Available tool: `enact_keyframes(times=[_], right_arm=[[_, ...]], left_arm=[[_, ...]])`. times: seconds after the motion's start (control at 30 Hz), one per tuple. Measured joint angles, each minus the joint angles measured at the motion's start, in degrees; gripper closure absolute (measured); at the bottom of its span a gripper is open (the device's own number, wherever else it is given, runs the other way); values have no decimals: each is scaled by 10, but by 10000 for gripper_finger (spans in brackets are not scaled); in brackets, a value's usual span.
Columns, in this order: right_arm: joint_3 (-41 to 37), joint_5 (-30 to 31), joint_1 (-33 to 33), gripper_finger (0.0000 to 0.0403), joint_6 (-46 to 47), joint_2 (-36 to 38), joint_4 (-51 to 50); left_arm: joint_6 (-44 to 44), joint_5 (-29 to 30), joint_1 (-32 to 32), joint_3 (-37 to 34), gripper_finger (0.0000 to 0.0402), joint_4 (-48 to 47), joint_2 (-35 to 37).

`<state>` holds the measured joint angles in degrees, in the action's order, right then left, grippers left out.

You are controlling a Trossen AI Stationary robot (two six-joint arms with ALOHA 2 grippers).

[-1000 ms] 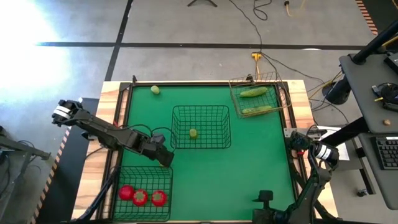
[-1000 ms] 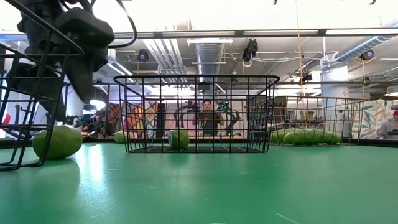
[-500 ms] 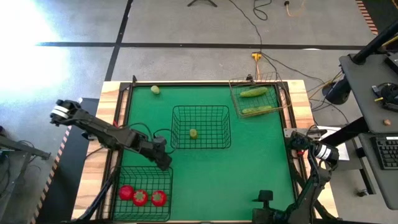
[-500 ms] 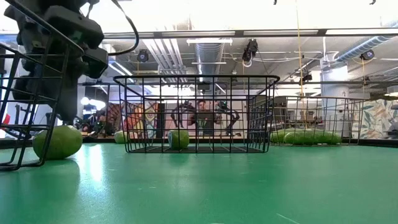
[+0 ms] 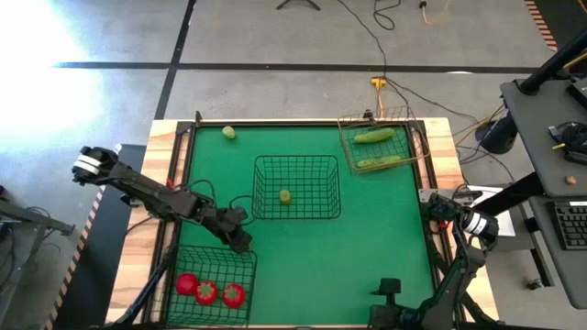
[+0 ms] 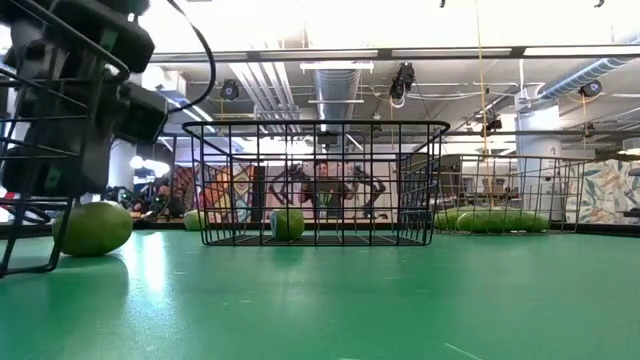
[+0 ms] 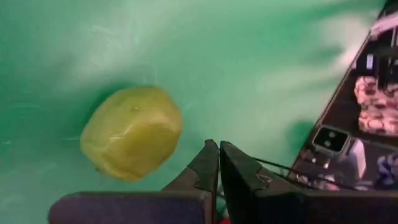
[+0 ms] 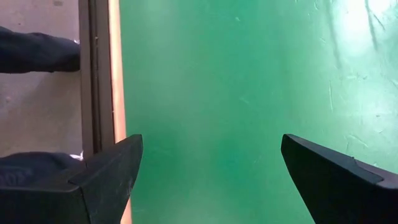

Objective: Sort produce into baskets
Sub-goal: Put the bottom green lime into the top black wire basket

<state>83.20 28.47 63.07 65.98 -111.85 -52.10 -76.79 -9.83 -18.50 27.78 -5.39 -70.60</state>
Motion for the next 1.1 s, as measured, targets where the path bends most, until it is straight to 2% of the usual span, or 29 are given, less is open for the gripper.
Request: enact_keyframes(times=[0.23, 0.4, 0.53, 0.8, 1.1], right_arm=[[0, -5, -5, 26, 2, 0, 0], [0, -6, -12, 26, 1, 0, 0], [0, -7, -17, 26, 0, 0, 0], [0, -15, -20, 26, 0, 0, 0], [0, -15, -20, 26, 7, 0, 0]], left_arm=[[39, -2, 0, -6, 401, 9, -28], [57, 31, 0, -6, 402, -19, -27], [64, 53, 3, -6, 402, -45, -13], [84, 138, 28, -10, 402, -122, 33], [106, 142, 53, -11, 402, -133, 60]])
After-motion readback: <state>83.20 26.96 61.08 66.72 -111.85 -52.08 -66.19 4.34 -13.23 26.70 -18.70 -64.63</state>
